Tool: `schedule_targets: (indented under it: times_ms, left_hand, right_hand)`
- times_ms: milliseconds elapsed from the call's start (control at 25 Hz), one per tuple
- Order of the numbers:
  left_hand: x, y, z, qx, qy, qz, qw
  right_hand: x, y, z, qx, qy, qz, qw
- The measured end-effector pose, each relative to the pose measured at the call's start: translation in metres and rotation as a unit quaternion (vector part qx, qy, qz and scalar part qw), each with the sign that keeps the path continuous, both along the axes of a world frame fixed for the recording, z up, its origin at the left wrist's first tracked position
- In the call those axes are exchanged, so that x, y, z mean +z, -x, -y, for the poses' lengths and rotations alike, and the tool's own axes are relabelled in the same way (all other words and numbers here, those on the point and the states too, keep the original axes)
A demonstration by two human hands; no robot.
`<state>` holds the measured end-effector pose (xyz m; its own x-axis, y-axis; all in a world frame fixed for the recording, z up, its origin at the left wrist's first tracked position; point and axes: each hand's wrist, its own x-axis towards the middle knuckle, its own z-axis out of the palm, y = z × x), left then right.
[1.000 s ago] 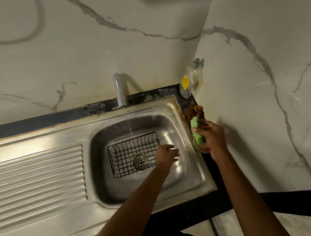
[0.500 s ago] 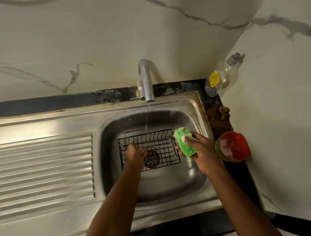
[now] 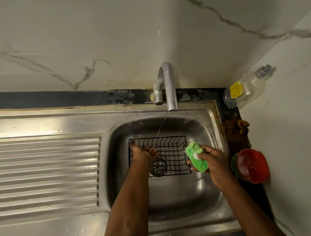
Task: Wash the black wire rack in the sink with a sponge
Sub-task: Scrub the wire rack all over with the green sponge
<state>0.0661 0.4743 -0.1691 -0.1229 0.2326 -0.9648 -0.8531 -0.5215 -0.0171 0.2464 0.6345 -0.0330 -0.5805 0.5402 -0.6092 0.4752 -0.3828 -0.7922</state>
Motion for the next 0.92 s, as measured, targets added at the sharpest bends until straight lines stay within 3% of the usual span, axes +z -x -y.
schedule_targets:
  times_ms: [200, 360, 480, 600, 920]
  left_hand:
    - [-0.001, -0.001, 0.008, 0.038, -0.036, 0.027, 0.998]
    - [-0.001, -0.010, 0.015, 0.066, 0.006, -0.002, 0.998]
    - [0.011, -0.018, 0.019, 0.130, -0.001, -0.040, 0.991]
    - [0.031, -0.034, 0.023, 0.135, -0.024, -0.081, 0.987]
    - [0.092, -0.077, 0.028, 0.113, -0.145, -0.149, 0.972]
  right_hand:
    - [0.000, 0.006, 0.001, 0.014, -0.010, 0.005, 1.000]
    - [-0.004, 0.007, -0.003, 0.011, -0.016, 0.004, 1.000]
    - [-0.007, 0.008, -0.005, 0.004, -0.024, 0.001, 1.000]
    - [-0.007, 0.007, -0.009, -0.008, -0.015, -0.007, 1.000]
    - [0.007, -0.014, -0.007, -0.111, 0.226, -0.083, 0.964]
